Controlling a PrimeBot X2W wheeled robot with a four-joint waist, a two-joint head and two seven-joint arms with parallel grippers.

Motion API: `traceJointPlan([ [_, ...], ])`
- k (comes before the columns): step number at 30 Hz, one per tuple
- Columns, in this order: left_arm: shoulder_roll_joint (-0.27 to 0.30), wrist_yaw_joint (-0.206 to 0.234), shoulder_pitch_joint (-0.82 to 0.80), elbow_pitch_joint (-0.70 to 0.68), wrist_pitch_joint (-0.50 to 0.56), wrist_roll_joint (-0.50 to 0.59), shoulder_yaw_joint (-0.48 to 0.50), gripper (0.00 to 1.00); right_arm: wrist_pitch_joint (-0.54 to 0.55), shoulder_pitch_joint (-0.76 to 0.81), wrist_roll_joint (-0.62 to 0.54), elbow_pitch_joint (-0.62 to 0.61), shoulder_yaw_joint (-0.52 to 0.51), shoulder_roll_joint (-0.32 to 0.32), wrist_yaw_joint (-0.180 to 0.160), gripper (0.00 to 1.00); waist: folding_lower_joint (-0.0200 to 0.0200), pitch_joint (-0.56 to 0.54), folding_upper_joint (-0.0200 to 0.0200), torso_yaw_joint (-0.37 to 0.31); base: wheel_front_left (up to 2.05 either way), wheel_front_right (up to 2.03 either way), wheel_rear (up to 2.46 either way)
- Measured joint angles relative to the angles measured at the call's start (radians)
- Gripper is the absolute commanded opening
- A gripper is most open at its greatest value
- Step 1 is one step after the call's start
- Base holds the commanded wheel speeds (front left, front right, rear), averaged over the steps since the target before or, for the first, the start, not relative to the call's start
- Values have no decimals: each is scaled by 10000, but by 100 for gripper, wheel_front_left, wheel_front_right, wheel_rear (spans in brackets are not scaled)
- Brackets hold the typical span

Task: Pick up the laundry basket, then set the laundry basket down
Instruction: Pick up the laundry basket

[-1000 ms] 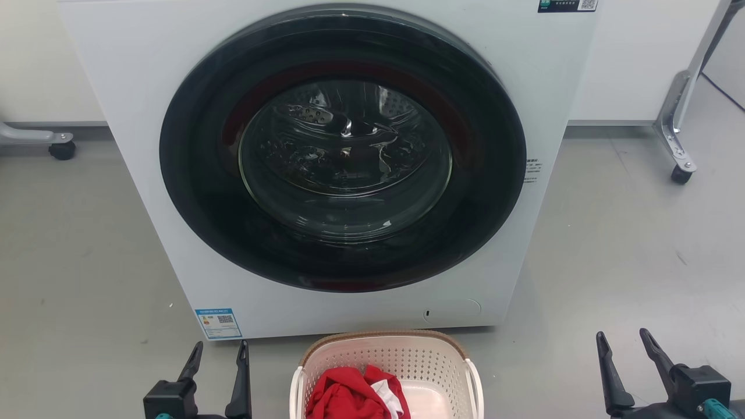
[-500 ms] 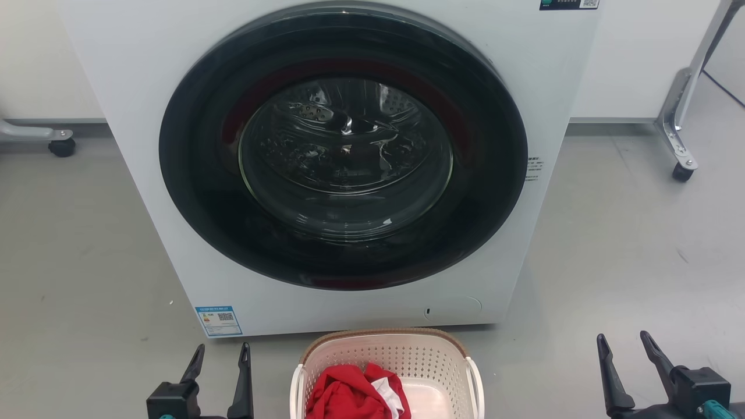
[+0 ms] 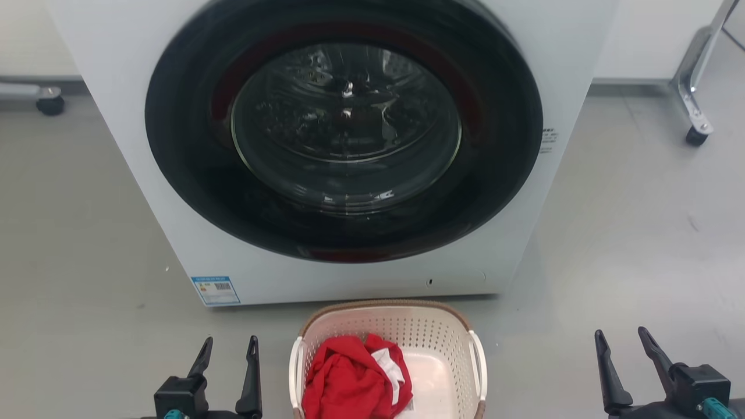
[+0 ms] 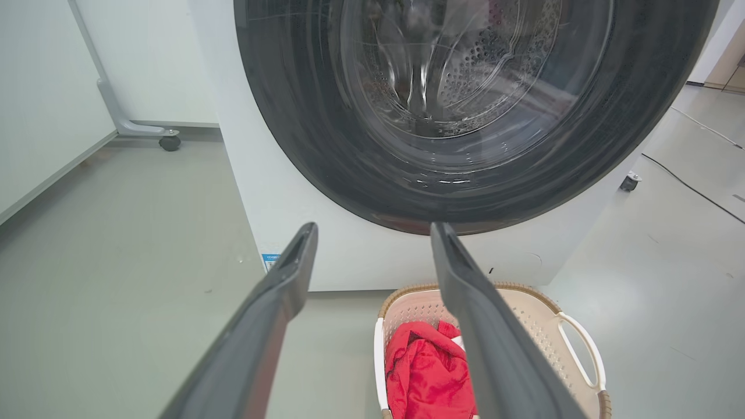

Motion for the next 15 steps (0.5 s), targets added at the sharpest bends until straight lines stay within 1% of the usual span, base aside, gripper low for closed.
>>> traceJointPlan([
  [7, -63, 2, -163, -123, 46, 6, 44, 100, 0, -291, 0, -71, 2, 67, 8, 100, 1, 726, 1, -3, 0, 0, 0],
  [15, -90, 0, -954, -245, 176, 73, 38, 100, 0, -974, -2, -111, -31, 153, 10, 100, 1, 1737, 0, -26, 0, 0, 0],
])
